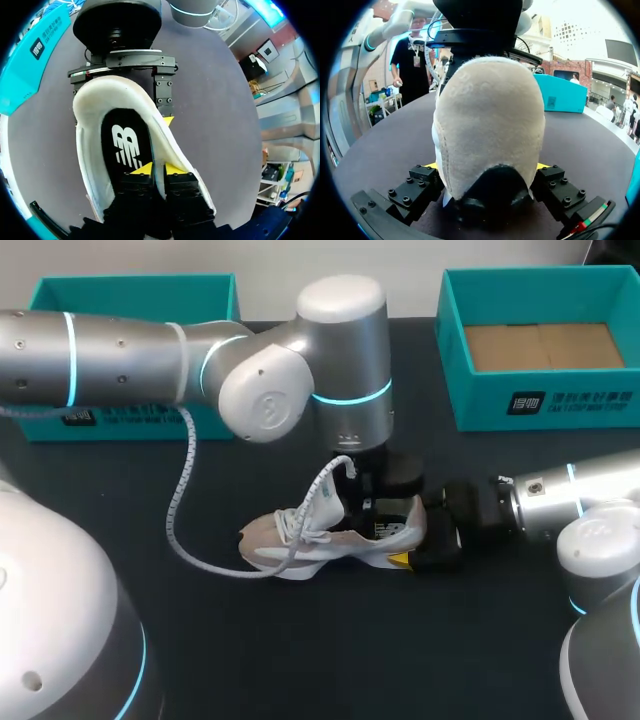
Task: Take the shoe out of the shoebox, open the shoe tongue, remove and reinsert the insole, then place the shoe into the shoebox
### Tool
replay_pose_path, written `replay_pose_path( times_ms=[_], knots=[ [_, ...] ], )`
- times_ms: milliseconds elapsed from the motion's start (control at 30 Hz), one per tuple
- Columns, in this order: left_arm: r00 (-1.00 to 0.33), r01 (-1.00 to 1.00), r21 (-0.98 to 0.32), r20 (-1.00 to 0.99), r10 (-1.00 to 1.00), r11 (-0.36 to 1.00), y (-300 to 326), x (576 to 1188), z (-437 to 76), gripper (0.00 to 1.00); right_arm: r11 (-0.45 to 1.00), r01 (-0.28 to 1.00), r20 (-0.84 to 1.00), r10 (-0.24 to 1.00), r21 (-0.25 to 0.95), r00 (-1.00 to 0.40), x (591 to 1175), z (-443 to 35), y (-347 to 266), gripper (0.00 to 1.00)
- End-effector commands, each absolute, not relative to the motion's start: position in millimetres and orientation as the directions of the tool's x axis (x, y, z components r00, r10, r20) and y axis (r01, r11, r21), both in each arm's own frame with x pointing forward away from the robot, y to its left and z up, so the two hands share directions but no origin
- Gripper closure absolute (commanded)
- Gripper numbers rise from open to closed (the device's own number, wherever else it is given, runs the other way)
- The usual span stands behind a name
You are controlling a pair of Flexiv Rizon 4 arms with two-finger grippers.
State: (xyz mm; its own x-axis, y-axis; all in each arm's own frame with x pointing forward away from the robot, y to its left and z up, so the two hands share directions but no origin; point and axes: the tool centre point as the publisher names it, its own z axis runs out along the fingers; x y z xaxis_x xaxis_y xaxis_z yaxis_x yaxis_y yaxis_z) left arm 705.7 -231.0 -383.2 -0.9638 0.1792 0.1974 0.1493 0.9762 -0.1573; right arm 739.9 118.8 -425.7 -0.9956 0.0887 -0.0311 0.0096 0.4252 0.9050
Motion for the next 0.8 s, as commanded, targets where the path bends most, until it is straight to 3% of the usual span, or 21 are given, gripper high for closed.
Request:
replay_pose_path(
  times_ms=[33,267,500,633,733,767,800],
  knots=[
    [-0.965,0.149,-0.166,0.189,0.180,0.975,-224.2,702.7,-380.1,0.56,0.427,0.010,-0.031,0.090,0.904,-0.995,738.0,-431.1,121.1,1.00],
    [-0.968,0.163,-0.146,0.169,0.187,0.976,-222.1,703.5,-386.9,0.52,0.427,0.010,-0.031,0.090,0.904,-0.995,738.0,-431.1,121.1,1.00],
    [-0.976,0.162,-0.128,0.124,0.177,0.978,-224.4,710.5,-399.4,0.55,0.427,0.010,-0.031,0.090,0.904,-0.995,738.0,-431.1,121.1,1.00],
    [-0.982,0.160,-0.107,0.084,0.170,0.981,-225.6,716.9,-406.5,0.65,0.427,0.010,-0.031,0.090,0.904,-0.995,738.0,-431.1,121.1,1.00],
    [-0.984,0.164,-0.076,0.056,0.168,0.984,-225.3,721.2,-411.1,0.84,0.427,0.010,-0.031,0.090,0.904,-0.995,738.0,-431.1,121.1,1.00],
    [-0.984,0.164,-0.072,0.054,0.168,0.984,-224.6,722.5,-411.8,1.00,0.427,0.010,-0.031,0.090,0.904,-0.995,738.0,-431.1,121.1,1.00],
    [-0.984,0.163,-0.075,0.056,0.167,0.984,-222.6,723.7,-409.9,1.00,0.427,0.010,-0.031,0.090,0.904,-0.995,738.0,-431.1,121.1,1.00]
  ],
)
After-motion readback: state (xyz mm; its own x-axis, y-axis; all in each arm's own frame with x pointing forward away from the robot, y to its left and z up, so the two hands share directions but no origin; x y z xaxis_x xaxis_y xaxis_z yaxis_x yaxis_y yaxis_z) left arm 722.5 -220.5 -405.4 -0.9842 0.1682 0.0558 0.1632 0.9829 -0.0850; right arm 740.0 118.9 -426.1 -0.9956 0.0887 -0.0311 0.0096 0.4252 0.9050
